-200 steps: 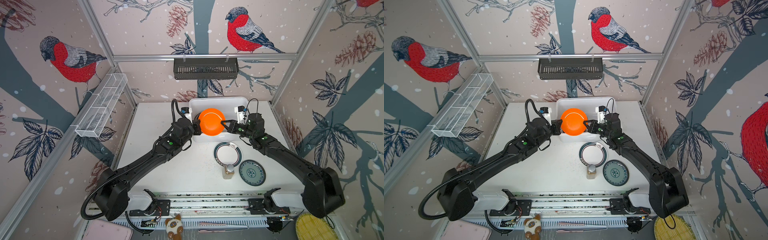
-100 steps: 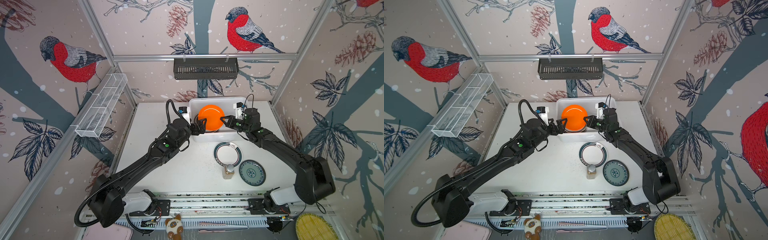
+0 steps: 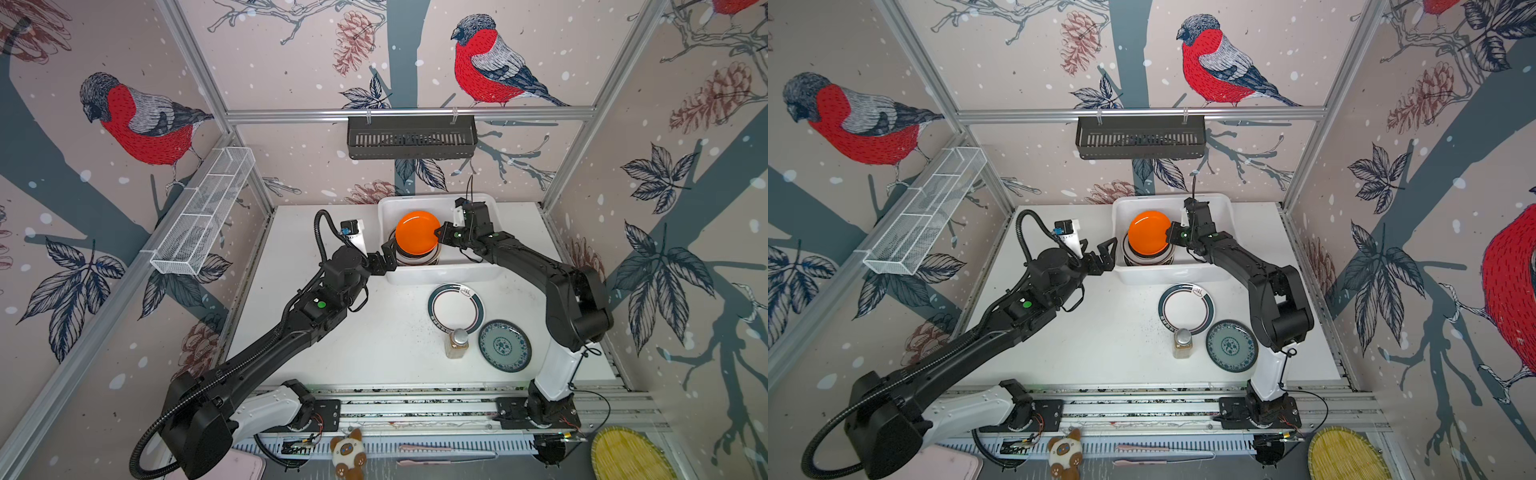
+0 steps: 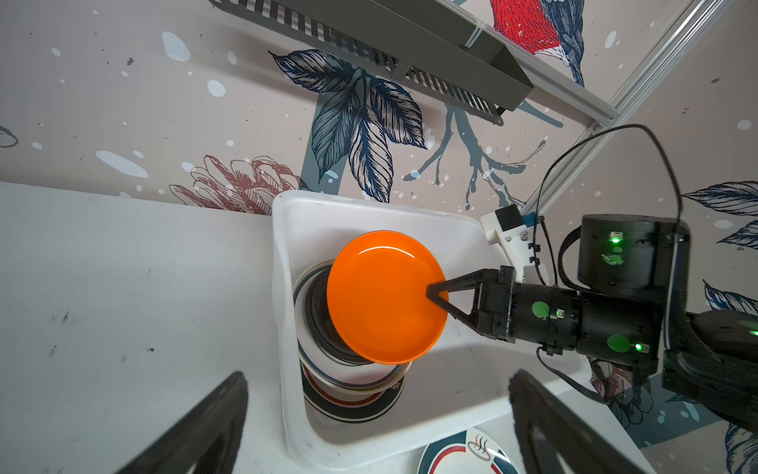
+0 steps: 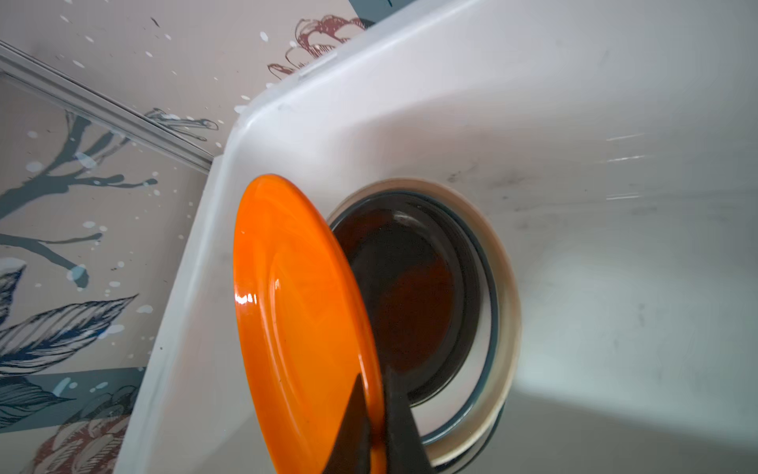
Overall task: Place the plates into the plastic bin on the countertop
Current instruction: 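Lower the orange plate flat onto the bin stack with the right gripper and release, then move the right gripper toward the blue-floral plate while the left holds still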
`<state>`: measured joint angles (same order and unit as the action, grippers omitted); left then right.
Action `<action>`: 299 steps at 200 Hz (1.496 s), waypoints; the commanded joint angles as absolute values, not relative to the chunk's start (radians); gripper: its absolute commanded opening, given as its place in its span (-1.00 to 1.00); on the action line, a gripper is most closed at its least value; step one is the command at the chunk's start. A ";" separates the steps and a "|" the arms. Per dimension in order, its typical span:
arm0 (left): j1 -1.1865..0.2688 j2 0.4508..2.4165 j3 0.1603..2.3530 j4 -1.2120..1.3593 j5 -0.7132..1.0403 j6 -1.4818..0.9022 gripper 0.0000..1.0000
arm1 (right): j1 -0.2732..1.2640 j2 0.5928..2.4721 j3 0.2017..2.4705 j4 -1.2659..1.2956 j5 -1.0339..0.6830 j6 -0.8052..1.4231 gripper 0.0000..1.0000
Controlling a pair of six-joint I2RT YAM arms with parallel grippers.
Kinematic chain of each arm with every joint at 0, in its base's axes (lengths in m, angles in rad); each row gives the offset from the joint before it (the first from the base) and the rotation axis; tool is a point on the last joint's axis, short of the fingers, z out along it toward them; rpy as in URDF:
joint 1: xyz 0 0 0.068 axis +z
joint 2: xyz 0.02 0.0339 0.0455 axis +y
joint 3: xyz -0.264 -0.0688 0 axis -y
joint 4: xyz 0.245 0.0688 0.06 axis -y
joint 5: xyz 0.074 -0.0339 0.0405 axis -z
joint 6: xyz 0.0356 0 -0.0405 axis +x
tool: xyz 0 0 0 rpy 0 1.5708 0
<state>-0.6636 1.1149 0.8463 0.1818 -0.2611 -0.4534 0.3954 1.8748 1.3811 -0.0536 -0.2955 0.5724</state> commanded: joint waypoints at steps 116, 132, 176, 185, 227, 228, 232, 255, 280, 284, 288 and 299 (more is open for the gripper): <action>-0.663 1.089 0.833 0.201 -0.292 -0.436 0.96 | 0.416 2.032 1.574 -0.194 -0.237 0.492 0.43; -0.663 1.090 0.831 0.202 -0.293 -0.436 0.96 | 0.420 2.010 1.572 -0.210 -0.182 0.474 0.74; -0.661 1.104 0.830 0.200 -0.324 -0.388 0.96 | 0.407 1.839 1.464 -0.239 -0.091 0.444 0.93; -0.660 1.107 0.825 0.206 -0.354 -0.374 0.96 | 0.391 1.773 1.400 -0.232 -0.110 0.451 0.93; -0.647 1.120 0.764 0.287 -0.347 -0.362 0.96 | 0.372 1.374 1.087 -0.299 0.025 0.466 1.00; -0.647 1.121 0.763 0.288 -0.346 -0.363 0.96 | 0.372 1.364 1.080 -0.302 0.027 0.468 1.00; -0.647 1.123 0.759 0.293 -0.340 -0.366 0.96 | 0.368 1.327 1.054 -0.315 0.035 0.474 1.00; -0.647 1.113 0.733 0.306 -0.321 -0.384 0.96 | 0.343 1.123 0.924 -0.393 0.066 0.517 0.99; -0.647 1.090 0.695 0.331 -0.326 -0.387 0.96 | 0.318 0.973 0.859 -0.504 0.070 0.555 0.99; -0.647 1.088 0.692 0.333 -0.326 -0.385 0.96 | 0.317 0.959 0.855 -0.524 0.072 0.559 0.99; -0.647 1.087 0.690 0.334 -0.326 -0.384 0.96 | 0.315 0.949 0.848 -0.540 0.077 0.563 0.99; -0.647 1.088 0.690 0.331 -0.323 -0.383 0.96 | 0.307 0.930 0.831 -0.582 0.098 0.570 0.99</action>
